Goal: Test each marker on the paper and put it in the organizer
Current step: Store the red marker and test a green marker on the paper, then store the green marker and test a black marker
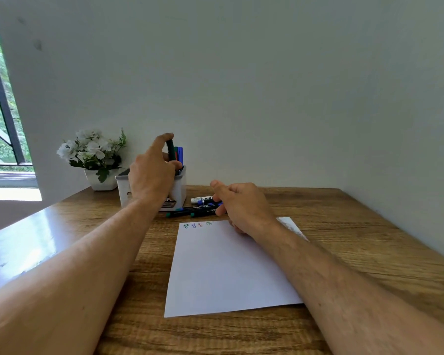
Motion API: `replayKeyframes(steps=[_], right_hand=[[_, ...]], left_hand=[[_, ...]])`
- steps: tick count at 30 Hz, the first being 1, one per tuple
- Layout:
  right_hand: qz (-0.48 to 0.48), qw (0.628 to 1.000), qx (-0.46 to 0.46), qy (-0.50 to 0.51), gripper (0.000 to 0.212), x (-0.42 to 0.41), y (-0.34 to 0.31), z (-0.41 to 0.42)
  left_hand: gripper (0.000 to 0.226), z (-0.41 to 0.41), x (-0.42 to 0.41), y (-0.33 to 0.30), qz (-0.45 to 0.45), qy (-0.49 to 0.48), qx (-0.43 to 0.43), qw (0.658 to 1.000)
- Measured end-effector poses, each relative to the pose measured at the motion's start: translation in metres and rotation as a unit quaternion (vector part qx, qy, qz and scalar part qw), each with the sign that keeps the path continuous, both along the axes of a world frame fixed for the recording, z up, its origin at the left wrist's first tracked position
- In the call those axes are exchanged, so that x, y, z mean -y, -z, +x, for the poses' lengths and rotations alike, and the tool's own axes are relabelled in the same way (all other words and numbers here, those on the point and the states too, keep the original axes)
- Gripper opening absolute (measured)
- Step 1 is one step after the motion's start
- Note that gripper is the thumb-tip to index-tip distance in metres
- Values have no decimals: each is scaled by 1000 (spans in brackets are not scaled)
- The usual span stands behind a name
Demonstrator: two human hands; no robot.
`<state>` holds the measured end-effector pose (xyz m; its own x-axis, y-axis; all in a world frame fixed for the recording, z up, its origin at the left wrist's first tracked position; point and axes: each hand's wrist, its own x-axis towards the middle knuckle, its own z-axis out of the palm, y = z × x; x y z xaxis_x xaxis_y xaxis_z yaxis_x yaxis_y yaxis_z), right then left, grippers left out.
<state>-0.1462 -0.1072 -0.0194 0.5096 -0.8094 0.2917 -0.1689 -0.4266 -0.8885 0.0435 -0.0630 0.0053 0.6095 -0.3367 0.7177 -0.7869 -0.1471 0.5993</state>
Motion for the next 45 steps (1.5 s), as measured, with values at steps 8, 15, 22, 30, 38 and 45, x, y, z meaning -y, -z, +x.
replayKeyframes(steps=[8,15,22,30,38,45], right_hand=[[-3,1000,-4,1,47,2,1,-1],[-5,1000,-14,1,43,2,-1,-2],[-2,1000,-17,-7,41,1,-1,-4],[13,1000,-15,-3,41,2,-3,-3],[17,1000,-13,7,29,3,-4,-3],[-12,1000,8,26,22,10,-4,-9]], left_hand=[[57,-4,6,1,75,-58,4,995],[60,-9,2,1,93,-59,30,993],[52,-12,4,2,83,-64,49,993],[35,-8,6,7,120,-87,90,985],[31,-16,5,8,115,-64,57,990],[17,-37,-5,7,76,35,174,981]])
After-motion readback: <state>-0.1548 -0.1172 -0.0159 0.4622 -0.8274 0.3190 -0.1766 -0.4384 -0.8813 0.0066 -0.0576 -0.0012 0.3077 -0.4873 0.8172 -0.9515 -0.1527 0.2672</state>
